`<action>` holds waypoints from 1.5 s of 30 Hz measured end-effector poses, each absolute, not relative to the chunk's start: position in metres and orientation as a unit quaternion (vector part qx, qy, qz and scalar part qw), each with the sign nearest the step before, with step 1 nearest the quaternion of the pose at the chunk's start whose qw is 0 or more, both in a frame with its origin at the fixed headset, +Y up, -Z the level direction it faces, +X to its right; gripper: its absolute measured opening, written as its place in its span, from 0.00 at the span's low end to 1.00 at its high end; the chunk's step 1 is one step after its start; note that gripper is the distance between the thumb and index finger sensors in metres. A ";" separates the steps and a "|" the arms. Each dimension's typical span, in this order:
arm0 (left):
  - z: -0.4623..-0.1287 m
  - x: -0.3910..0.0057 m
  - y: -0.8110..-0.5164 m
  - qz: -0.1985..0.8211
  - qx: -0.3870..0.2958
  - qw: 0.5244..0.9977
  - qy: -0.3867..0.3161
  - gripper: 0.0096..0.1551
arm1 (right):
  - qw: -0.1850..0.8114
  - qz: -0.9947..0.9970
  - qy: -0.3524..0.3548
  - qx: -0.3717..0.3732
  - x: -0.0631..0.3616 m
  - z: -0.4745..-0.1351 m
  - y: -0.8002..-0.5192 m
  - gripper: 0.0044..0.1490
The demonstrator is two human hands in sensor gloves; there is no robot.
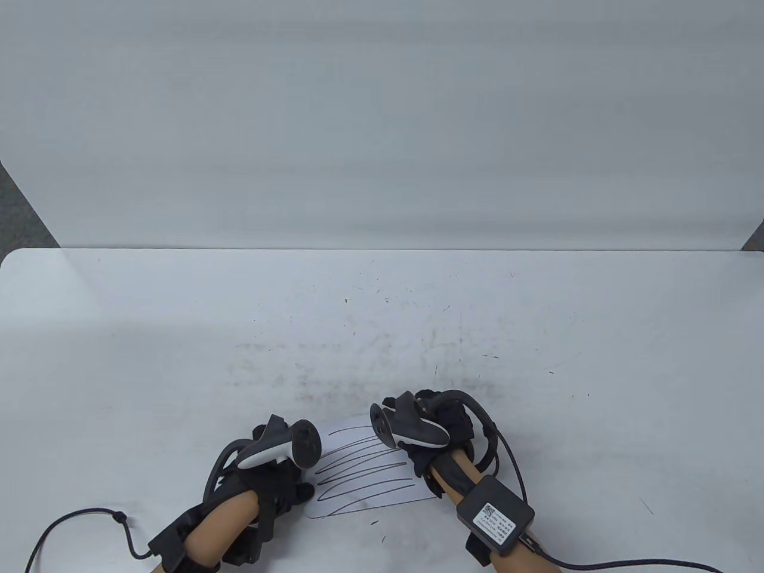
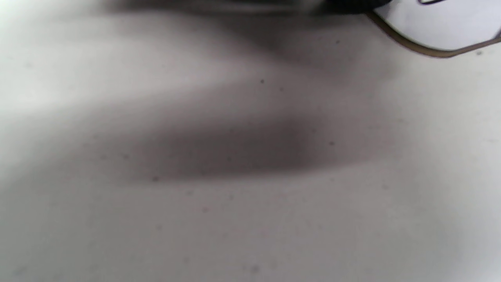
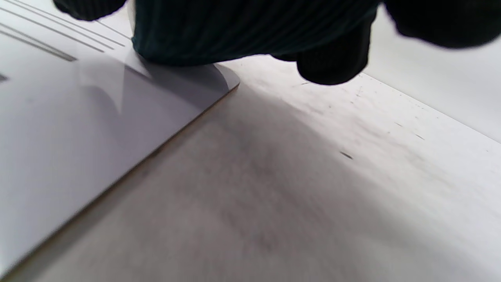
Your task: Wipe the whiteboard with a whiteboard eraser
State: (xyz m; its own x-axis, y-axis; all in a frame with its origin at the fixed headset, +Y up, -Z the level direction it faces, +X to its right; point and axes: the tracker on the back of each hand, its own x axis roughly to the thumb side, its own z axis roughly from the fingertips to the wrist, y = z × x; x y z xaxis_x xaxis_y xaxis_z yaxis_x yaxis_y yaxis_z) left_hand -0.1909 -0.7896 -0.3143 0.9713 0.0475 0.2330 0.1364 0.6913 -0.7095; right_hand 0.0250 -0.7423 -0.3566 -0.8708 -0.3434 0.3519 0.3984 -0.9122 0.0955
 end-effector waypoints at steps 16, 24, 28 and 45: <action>-0.313 -0.190 -0.789 -0.028 -0.385 0.915 -0.113 0.56 | 0.243 -0.946 -0.057 -0.205 0.031 -0.301 -0.745 0.39; -0.313 -0.191 -0.789 -0.023 -0.386 0.915 -0.113 0.56 | 0.255 -0.936 -0.057 -0.236 0.039 -0.250 -0.746 0.39; -0.313 -0.191 -0.789 -0.021 -0.388 0.915 -0.113 0.56 | 0.273 -0.930 -0.055 -0.240 0.036 -0.251 -0.744 0.39; -0.313 -0.191 -0.789 -0.018 -0.394 0.912 -0.112 0.56 | 0.198 -0.958 -0.065 -0.196 -0.007 -0.355 -0.746 0.38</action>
State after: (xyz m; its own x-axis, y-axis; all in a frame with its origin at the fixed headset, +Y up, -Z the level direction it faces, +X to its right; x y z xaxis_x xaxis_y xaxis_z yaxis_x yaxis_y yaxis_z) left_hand -0.1907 -0.7894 -0.3132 0.9743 0.0547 0.2184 0.1215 0.6888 -0.7147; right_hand -0.0066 -0.7464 -0.3553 -0.8454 -0.3534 0.4004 0.4041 -0.9135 0.0469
